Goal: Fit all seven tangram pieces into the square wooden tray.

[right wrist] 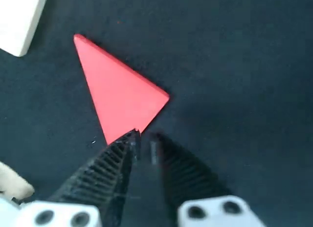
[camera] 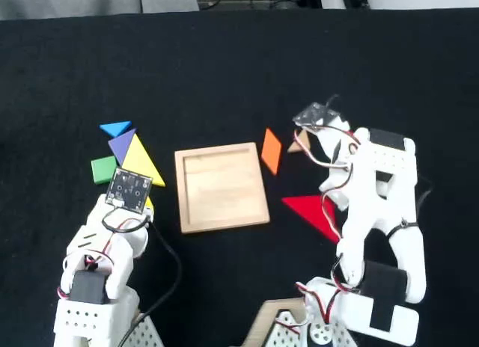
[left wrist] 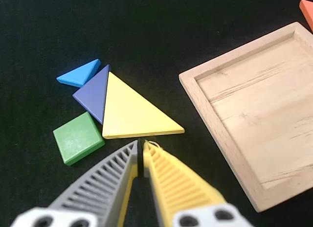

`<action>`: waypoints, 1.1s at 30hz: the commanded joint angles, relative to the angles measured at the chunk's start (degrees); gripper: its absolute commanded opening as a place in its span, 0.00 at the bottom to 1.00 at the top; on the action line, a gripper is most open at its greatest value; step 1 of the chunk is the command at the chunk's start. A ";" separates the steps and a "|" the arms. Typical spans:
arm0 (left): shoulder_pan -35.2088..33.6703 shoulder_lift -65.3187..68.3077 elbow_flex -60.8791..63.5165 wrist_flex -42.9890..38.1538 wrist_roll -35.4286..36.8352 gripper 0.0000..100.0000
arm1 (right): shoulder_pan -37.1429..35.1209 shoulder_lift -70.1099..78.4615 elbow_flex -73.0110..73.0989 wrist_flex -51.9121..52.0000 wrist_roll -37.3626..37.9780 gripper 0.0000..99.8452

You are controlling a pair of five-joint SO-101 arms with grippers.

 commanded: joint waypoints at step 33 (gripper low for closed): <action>0.48 0.26 1.10 0.88 -0.26 0.03 | -10.99 -11.56 15.52 1.23 -3.78 0.21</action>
